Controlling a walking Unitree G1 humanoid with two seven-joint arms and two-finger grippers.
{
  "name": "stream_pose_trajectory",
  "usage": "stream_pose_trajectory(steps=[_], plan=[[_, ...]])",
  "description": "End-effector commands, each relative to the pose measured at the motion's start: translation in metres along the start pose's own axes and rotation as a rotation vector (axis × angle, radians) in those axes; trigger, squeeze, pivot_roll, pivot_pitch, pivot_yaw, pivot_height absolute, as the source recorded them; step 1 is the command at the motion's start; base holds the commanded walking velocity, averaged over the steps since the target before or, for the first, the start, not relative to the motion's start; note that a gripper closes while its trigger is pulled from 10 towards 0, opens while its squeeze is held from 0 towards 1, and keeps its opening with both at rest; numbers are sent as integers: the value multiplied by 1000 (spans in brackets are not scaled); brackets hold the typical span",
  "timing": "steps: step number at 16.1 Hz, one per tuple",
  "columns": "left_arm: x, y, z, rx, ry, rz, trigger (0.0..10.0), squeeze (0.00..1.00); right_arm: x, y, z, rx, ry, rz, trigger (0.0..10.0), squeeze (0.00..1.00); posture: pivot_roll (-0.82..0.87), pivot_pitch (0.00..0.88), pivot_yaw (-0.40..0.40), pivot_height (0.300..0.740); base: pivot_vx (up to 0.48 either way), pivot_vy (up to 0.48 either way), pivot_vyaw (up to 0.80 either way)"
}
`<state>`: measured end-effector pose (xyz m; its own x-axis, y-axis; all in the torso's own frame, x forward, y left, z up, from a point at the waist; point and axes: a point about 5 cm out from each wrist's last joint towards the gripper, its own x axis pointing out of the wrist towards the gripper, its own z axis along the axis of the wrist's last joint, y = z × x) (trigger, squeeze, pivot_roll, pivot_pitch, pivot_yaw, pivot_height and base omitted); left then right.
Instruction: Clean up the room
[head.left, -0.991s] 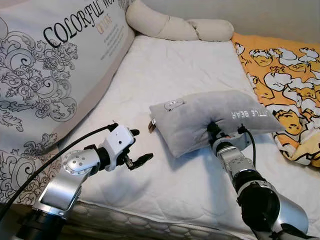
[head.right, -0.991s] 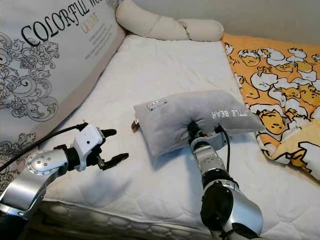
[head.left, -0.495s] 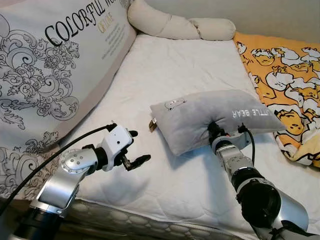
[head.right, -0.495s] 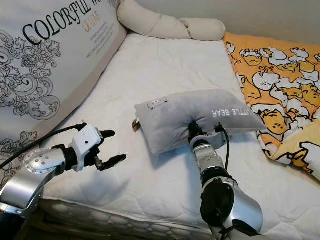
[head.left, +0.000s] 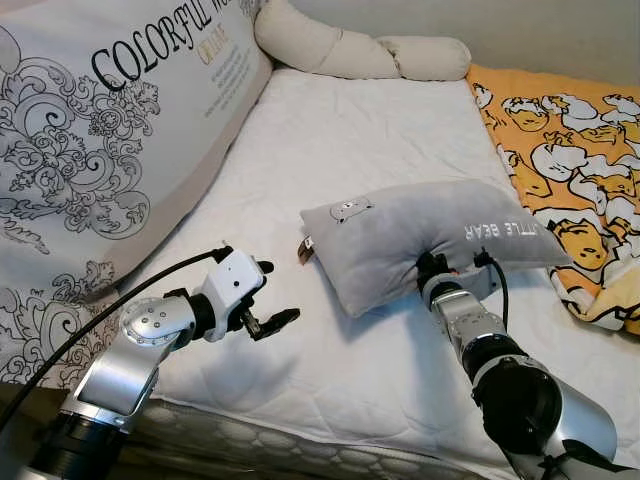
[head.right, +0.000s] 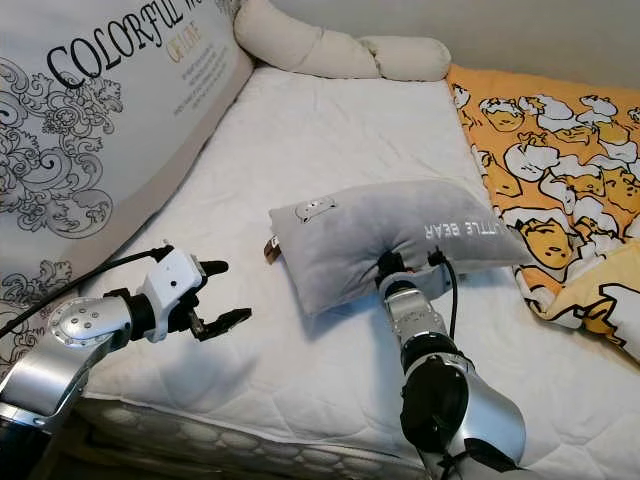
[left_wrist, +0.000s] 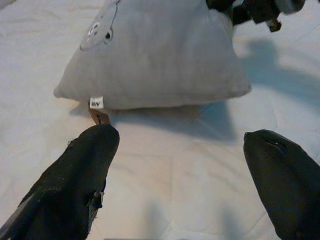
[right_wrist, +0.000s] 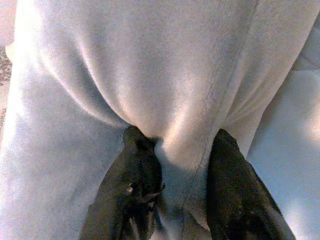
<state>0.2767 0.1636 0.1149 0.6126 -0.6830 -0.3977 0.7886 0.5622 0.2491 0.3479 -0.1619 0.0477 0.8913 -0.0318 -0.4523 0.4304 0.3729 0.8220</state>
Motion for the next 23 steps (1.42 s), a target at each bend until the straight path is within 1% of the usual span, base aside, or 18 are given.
stream_pose_trajectory(steps=[1,7,10,11,12,13,14,15,16,17,18,21,22,23], plan=[[1,4,3,10,-1,12,10000,0,2,9,2,-14,-6,8,0,0,120,0,-31,740,0,0,0],[4,3,1,0,-2,32,10000,0,3,17,6,-26,-12,19,0,0,122,0,-49,740,0,0,0],[5,4,-2,-21,-7,98,10000,0,4,29,7,-28,-14,50,0,0,130,0,-71,740,0,0,0],[5,4,-3,-37,-15,133,10000,0,5,34,8,-31,-15,65,0,0,132,0,-75,740,0,0,0],[6,7,-3,-66,-32,198,10000,0,5,44,11,-43,-22,90,0,0,127,0,-76,740,0,0,0],[6,8,-3,-77,-39,225,10000,0,5,48,12,-51,-25,100,0,0,127,0,-76,740,0,0,0],[4,16,-3,-119,-58,323,10000,0,6,64,16,-56,-35,153,0,0,118,0,-76,740,0,0,0],[4,21,-3,-136,-64,377,10000,0,6,73,17,-60,-32,182,0,0,115,0,-76,740,0,0,0],[2,30,-4,-159,-67,458,10000,0,5,85,16,-84,-15,226,0,0,111,0,-76,740,0,0,0],[0,36,-4,-172,-68,510,10000,0,5,93,15,-102,-3,253,0,0,111,0,-77,740,0,0,0],[-7,55,-3,-199,-75,659,10000,0,2,118,12,-143,41,353,0,0,97,0,-74,740,0,0,0],[-20,69,-5,-212,-80,778,10000,0,-3,142,11,-174,77,448,0,0,86,0,-67,740,0,0,0],[-26,76,-9,-215,-67,826,10000,0,-8,161,13,-180,104,528,0,0,74,0,-58,740,0,0,0],[-28,78,-11,-211,-58,844,10000,0,-10,169,15,-178,121,561,0,0,70,0,-56,740,0,0,0]])
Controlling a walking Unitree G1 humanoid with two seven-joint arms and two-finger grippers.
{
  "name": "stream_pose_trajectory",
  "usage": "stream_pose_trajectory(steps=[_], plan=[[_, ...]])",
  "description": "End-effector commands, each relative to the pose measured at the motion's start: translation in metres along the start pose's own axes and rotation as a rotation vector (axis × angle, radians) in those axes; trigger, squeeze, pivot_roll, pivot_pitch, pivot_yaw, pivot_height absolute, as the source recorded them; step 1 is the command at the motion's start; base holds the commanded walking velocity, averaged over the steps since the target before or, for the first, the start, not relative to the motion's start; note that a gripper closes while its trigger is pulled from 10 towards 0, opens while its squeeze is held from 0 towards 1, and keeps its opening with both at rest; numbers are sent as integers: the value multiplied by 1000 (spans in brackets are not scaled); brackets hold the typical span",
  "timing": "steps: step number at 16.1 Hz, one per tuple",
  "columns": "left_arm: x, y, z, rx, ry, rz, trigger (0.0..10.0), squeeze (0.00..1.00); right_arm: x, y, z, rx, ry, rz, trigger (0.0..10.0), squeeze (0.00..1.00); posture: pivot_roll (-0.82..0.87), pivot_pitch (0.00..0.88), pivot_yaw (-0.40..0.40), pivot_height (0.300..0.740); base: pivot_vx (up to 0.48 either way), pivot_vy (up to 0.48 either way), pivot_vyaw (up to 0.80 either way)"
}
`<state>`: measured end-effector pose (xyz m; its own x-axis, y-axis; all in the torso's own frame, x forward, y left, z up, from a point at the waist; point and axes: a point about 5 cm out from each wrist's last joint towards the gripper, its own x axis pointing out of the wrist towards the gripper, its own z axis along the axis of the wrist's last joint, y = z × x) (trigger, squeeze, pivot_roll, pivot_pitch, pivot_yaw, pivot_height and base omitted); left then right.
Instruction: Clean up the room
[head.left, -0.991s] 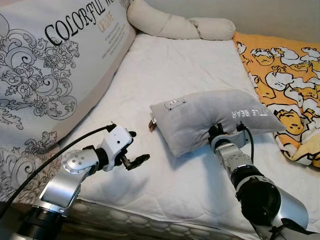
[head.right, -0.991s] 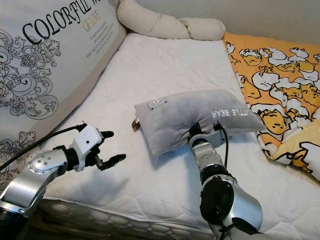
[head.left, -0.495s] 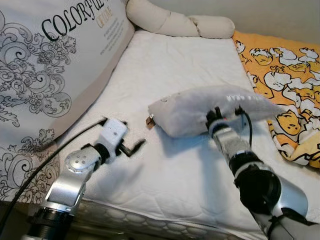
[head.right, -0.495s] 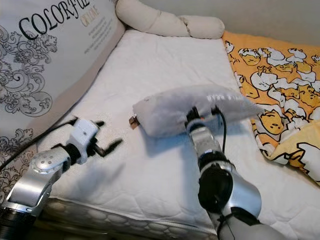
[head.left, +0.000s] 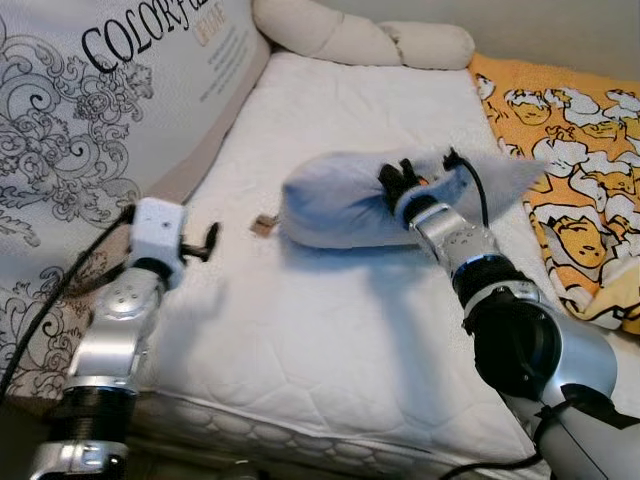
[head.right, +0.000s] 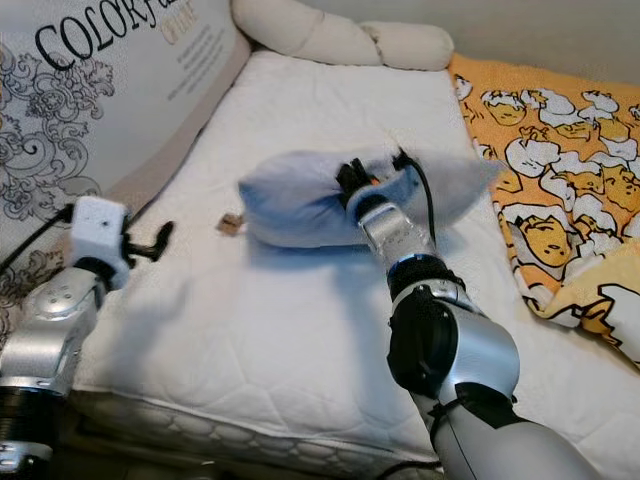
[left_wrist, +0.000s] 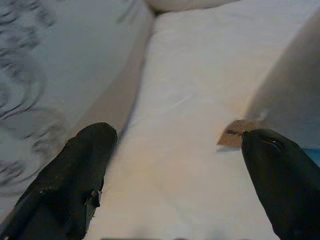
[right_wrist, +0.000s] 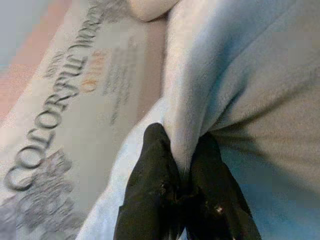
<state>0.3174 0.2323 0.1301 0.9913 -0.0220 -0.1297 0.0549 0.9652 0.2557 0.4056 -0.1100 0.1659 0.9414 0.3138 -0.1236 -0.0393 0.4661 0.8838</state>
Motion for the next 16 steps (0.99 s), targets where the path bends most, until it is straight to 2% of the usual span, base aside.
stream_pose_trajectory(steps=[1,2,3,4,5,6,7,8,9,10,11,13,14,15,16], plan=[[3,5,5,15,-19,28,10000,0,3,34,21,-17,-38,127,0,0,70,0,-56,740,0,0,0],[4,10,5,13,-20,68,10000,0,1,49,27,8,14,201,0,0,64,0,-47,740,0,0,0],[4,12,5,12,-20,82,10000,0,-1,55,29,23,42,234,0,0,64,0,-47,740,0,0,0],[4,18,2,16,-8,103,10000,0,-12,68,34,93,99,318,0,0,31,0,-17,740,0,0,0],[4,20,1,16,-4,110,10000,0,-18,73,35,113,115,351,0,0,28,0,-14,740,0,0,0],[5,24,1,15,-2,121,10000,0,-31,74,32,141,156,414,0,0,20,0,-5,740,0,0,0],[7,26,2,-12,-1,125,10000,0,-43,61,23,131,208,466,0,0,7,0,5,740,0,0,0],[7,27,2,-55,2,127,10000,0,-52,40,12,112,260,490,0,0,4,0,9,740,0,0,0],[8,28,2,-137,1,121,10000,0,-60,-8,-5,31,319,395,0,0,0,0,13,740,0,0,0],[9,26,2,-184,-2,95,10000,0,-71,-65,-23,-66,376,206,0,0,-3,0,17,740,0,0,0],[10,22,3,-209,-13,59,10000,0,-85,-111,-33,-132,399,11,0,0,-3,0,20,740,0,0,0],[13,13,3,-217,-10,13,10000,0,-107,-159,-40,-228,389,-234,0,0,-1,0,21,740,0,0,0],[18,0,1,-148,14,-51,10000,1000,-122,-182,-34,-215,314,-413,0,0,2,0,21,740,0,0,0],[21,-7,-1,-119,24,-85,10000,1000,-129,-188,-32,-196,284,-466,0,0,2,0,21,740,0,0,0],[26,-28,-4,-108,51,-214,10000,1000,-132,-192,-28,-182,247,-474,0,0,-4,0,30,740,0,0,0]])
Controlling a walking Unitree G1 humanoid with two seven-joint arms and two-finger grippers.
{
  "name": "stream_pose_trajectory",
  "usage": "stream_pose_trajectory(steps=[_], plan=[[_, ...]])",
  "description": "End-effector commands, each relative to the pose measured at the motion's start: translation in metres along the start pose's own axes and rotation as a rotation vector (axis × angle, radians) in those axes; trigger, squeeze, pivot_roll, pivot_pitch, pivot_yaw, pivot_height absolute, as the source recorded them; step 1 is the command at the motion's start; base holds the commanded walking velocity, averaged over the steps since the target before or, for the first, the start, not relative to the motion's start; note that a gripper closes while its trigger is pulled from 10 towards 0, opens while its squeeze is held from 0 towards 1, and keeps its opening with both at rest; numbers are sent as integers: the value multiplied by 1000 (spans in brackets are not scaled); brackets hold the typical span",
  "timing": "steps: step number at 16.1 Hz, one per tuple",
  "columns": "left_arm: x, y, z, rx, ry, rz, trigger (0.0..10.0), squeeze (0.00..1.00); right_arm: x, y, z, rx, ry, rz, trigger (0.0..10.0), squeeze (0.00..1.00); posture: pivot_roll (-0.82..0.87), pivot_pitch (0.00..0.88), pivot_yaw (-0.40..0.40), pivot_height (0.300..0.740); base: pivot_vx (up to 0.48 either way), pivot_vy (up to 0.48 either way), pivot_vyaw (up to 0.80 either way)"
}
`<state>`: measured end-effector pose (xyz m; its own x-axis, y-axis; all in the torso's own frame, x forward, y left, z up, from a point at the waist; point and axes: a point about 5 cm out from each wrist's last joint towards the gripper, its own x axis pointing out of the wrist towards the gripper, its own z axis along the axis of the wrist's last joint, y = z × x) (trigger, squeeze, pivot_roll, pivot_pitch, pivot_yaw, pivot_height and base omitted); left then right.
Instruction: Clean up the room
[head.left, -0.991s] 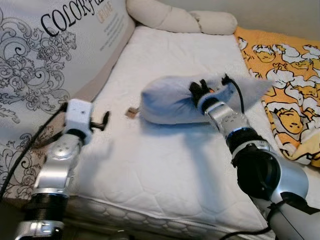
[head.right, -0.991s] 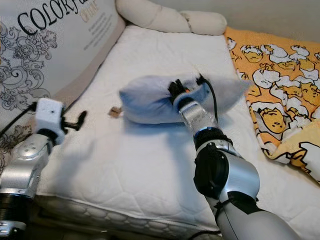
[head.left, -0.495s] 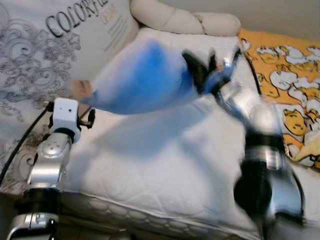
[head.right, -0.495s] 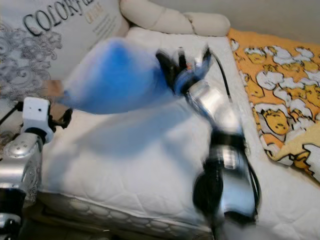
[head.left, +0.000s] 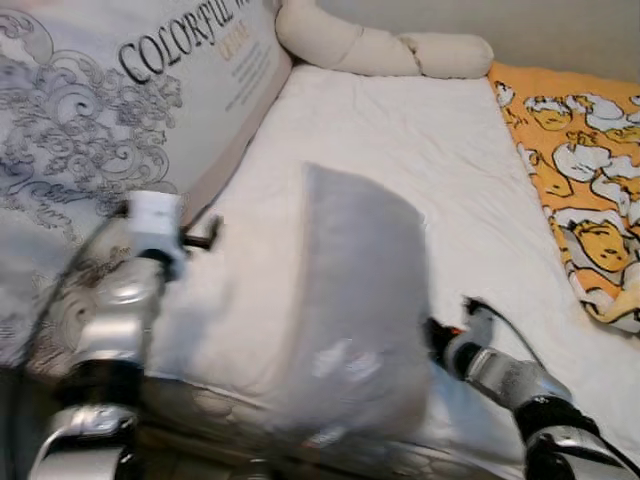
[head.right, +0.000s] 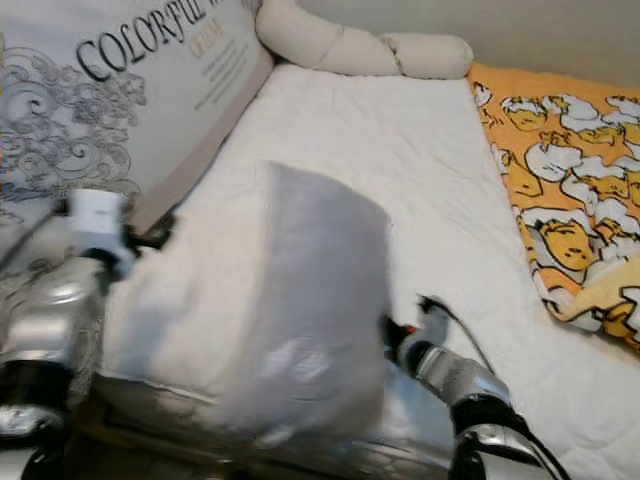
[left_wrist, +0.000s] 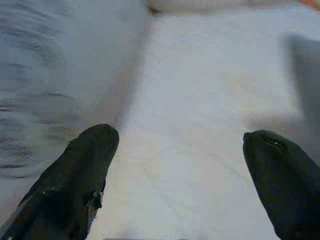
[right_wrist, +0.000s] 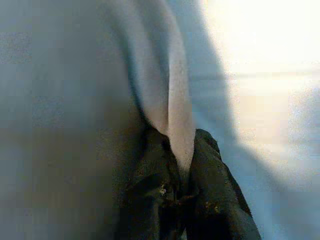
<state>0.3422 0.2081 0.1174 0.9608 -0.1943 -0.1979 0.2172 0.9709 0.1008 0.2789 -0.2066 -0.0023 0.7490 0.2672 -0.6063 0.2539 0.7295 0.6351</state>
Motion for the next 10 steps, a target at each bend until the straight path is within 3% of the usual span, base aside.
stream_pose_trajectory(steps=[1,4,5,6,7,8,9,10], plan=[[9,-17,-1,-3,-18,-61,10000,1000,-2,-3,11,-1,-63,-10,0,0,-6,0,32,740,0,0,0],[18,-31,-2,-81,17,-186,10000,1000,2,2,16,-19,-83,-5,0,0,-19,0,38,740,0,0,0],[21,-45,-3,-213,42,-302,10000,1000,3,5,20,-22,-96,-4,0,0,-23,0,39,740,0,0,0],[22,-50,-4,-275,53,-351,10000,1000,3,7,21,-19,-104,-4,0,0,-23,0,41,740,0,0,0],[24,-60,-12,-465,126,-415,10000,1000,4,7,22,-10,-115,-5,0,0,-23,0,42,740,0,0,0],[23,-64,-16,-526,171,-438,10000,1000,4,7,22,-8,-117,-5,0,0,-23,0,42,740,0,0,0],[21,-71,-22,-552,227,-503,10000,1000,6,9,21,-7,-117,-2,0,0,-23,0,41,740,0,0,0],[17,-78,-37,-505,319,-555,10000,1000,9,17,21,-7,-115,18,0,0,-27,0,43,740,0,0,0]])
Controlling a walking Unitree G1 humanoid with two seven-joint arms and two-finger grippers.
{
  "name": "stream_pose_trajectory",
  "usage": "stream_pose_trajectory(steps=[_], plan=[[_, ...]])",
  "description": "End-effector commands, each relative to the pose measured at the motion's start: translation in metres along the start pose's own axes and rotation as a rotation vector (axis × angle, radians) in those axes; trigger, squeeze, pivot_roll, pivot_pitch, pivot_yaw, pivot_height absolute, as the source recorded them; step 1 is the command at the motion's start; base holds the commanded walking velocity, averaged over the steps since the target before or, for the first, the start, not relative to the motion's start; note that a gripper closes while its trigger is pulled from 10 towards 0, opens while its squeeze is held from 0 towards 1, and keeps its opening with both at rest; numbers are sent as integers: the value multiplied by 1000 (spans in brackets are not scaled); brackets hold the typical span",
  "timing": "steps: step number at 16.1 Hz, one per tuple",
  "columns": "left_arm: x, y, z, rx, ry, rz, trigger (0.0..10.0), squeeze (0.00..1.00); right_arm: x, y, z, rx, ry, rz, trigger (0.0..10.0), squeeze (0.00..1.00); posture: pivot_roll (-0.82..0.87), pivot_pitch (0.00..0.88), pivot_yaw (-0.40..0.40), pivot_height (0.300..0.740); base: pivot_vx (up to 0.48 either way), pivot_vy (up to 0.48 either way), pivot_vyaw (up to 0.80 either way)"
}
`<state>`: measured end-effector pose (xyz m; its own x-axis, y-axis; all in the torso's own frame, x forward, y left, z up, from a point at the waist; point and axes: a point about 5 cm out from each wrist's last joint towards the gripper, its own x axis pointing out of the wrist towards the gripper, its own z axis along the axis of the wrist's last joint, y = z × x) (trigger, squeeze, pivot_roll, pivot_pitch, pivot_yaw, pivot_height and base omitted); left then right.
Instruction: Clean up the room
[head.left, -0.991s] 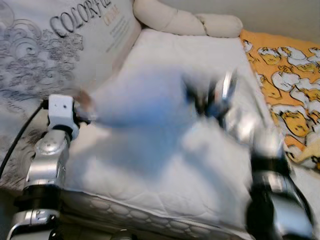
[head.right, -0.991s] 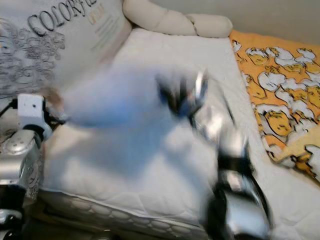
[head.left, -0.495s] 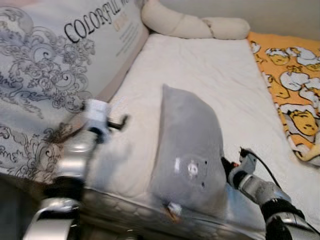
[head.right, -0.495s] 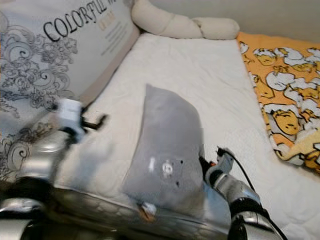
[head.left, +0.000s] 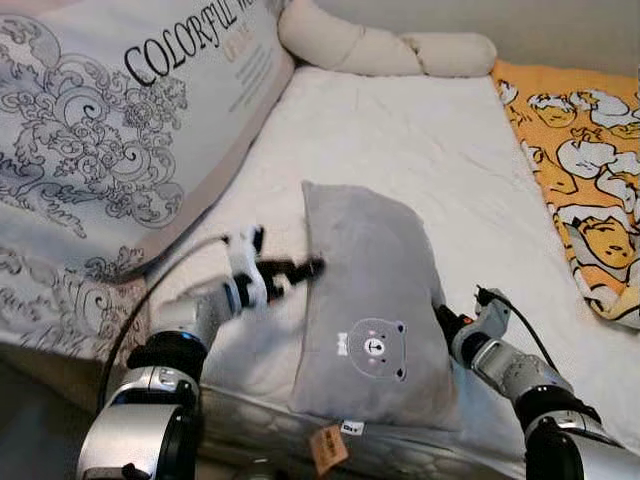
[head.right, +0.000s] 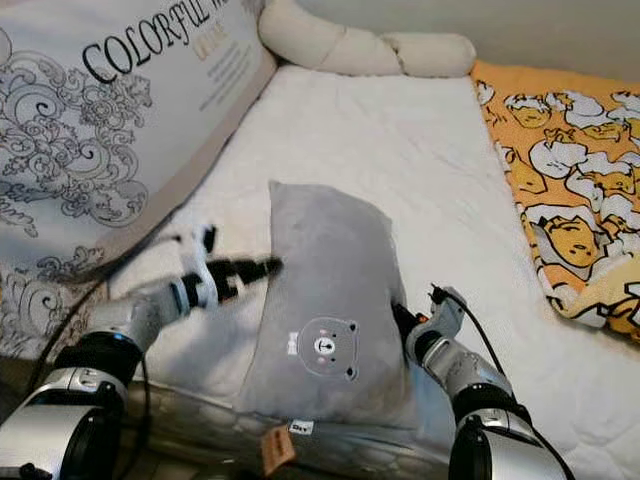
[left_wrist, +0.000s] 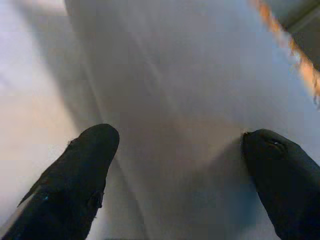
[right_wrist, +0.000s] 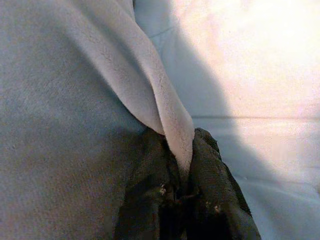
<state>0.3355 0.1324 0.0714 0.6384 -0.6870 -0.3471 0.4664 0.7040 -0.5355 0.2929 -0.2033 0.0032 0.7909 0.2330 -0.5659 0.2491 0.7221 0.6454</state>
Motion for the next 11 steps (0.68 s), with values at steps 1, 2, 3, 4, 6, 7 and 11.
stream_pose_trajectory(steps=[1,2,3,4,6,7,11], plan=[[-1,2,-5,11,48,-4,10000,1000,2,10,13,-13,-49,18,0,0,-28,0,44,740,0,0,0],[1,-3,-10,-30,71,-60,10000,1000,3,13,13,-15,-49,22,0,0,-37,0,46,740,0,0,0],[4,-6,-15,-43,108,-90,10000,1000,4,15,14,-19,-49,28,0,0,-46,0,50,740,0,0,0],[6,-10,-17,-53,126,-122,10000,1000,5,17,14,-24,-48,33,0,0,-56,0,51,740,0,0,0],[12,-20,-18,-95,125,-211,10000,1000,6,20,15,-30,-43,47,0,0,-73,0,51,740,0,0,0],[14,-21,-21,-77,138,-218,10000,1000,6,21,15,-35,-38,51,0,0,-78,0,52,740,0,0,0],[18,-27,-30,12,149,-286,0,0,10,31,10,-56,-12,83,0,0,-70,0,33,740,0,0,0]])
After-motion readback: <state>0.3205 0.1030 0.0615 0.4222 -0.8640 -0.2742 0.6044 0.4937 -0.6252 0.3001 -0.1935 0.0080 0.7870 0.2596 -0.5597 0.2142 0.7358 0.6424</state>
